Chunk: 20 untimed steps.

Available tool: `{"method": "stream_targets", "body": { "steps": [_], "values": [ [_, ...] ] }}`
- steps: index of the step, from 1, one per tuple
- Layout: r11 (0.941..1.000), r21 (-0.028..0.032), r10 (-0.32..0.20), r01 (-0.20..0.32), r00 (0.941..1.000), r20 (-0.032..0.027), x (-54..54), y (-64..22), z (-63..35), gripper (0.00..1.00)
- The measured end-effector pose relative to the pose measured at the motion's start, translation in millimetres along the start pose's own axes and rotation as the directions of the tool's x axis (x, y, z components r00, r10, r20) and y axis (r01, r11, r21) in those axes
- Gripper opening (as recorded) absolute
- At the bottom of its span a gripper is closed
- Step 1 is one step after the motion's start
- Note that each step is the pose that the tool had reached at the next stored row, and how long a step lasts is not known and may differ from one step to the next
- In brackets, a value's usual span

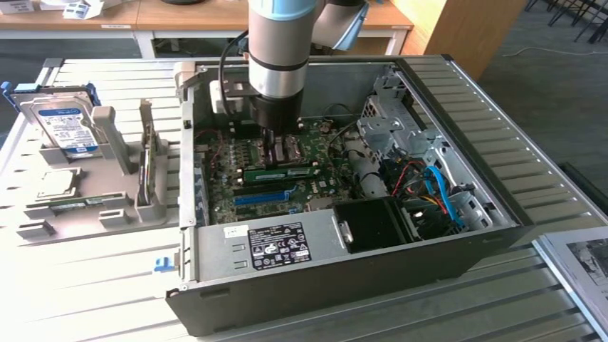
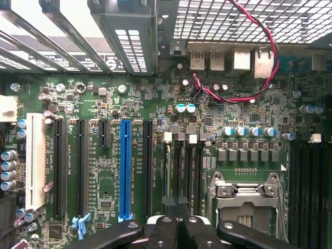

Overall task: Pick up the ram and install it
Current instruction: 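Press down the ram until it locks into place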

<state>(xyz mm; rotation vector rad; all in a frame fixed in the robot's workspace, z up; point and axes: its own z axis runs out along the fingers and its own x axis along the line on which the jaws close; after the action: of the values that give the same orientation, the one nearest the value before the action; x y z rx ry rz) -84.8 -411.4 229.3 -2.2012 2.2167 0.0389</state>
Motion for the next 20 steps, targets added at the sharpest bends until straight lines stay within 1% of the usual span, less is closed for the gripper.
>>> {"method": "stream_targets", "body": {
  "steps": [20],
  "values": [
    [1.0,0.0,0.0,0.0,1.0,0.0,0.1,0.0,2.5,0.1]
  ]
}}
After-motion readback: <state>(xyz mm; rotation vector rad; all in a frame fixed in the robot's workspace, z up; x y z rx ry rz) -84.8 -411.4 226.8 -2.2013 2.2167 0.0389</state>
